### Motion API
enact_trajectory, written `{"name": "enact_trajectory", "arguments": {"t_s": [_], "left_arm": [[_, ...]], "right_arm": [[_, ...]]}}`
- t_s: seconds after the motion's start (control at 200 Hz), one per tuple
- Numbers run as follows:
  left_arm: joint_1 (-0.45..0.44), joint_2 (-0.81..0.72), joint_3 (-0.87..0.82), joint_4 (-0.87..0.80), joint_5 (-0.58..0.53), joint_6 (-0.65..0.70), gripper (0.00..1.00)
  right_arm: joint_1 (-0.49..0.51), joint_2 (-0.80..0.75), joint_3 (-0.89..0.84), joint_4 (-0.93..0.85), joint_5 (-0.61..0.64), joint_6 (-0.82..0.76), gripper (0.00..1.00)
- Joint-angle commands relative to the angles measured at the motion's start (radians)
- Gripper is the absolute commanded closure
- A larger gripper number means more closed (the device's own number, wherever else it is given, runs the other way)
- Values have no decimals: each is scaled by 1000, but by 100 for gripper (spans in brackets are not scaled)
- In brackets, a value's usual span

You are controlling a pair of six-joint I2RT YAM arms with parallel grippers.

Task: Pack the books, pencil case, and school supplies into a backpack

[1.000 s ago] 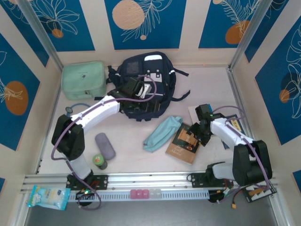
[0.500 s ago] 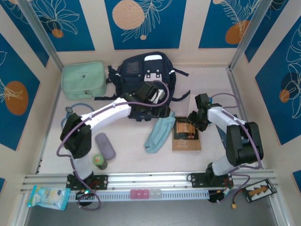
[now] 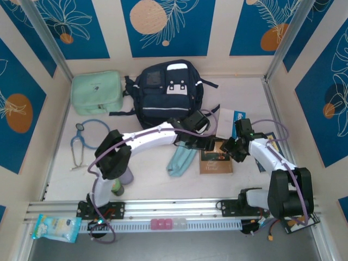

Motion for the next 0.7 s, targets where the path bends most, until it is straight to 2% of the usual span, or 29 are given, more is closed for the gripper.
{"name": "enact_trajectory", "arguments": {"t_s": [0.0, 0.345, 0.52, 0.695], "left_arm": [[1, 46, 44, -30, -6, -106, 44], [-5, 220, 245, -240, -56, -165, 51], [-1, 228, 274, -334, -159, -153, 49], [5, 236, 238, -336, -194, -160, 45]], "right_arm": [[-28, 21, -22, 13, -92, -15, 50], [-84, 118, -26, 54, -203, -55, 62], [-85, 94, -25, 15, -226, -61, 61], [-84, 76, -19, -24, -244, -87, 59]]}}
